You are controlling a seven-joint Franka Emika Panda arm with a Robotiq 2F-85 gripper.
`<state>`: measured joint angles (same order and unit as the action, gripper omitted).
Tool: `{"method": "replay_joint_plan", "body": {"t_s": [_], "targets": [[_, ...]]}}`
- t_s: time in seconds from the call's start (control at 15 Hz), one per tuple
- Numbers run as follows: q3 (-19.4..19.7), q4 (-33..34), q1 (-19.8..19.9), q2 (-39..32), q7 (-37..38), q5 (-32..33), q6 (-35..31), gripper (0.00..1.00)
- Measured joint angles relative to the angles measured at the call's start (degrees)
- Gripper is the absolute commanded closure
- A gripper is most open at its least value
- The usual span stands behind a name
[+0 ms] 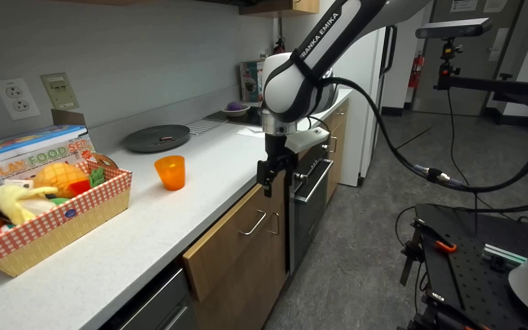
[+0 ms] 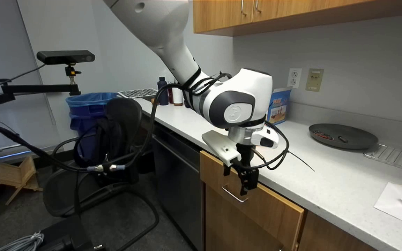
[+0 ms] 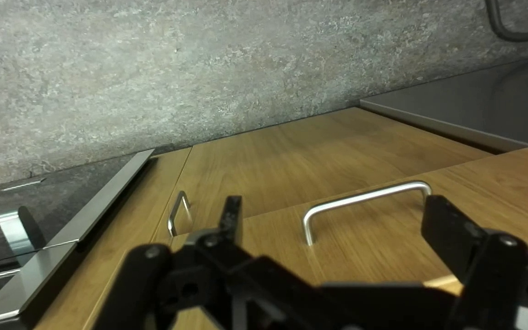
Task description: Open the top drawer
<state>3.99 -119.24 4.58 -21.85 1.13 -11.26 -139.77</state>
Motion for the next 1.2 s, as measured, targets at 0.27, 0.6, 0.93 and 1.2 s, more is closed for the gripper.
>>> {"method": "replay_joint_plan", "body": {"t_s": [0.27, 0.6, 0.93, 1.2], "targets": [[0.0, 0.49, 0.2, -0.19, 0.0, 0.0, 0.0, 0.0], [-0.04, 0.31, 0.2, -0.19, 0.01, 0.03, 0.0, 0.0], [-0.53, -2.15, 0.19, -0.39, 1.44, -0.6, -1.4, 0.0], [-0.63, -5.69, 0.2, -0.75, 3.79, -2.8, -7.02, 0.0]]}}
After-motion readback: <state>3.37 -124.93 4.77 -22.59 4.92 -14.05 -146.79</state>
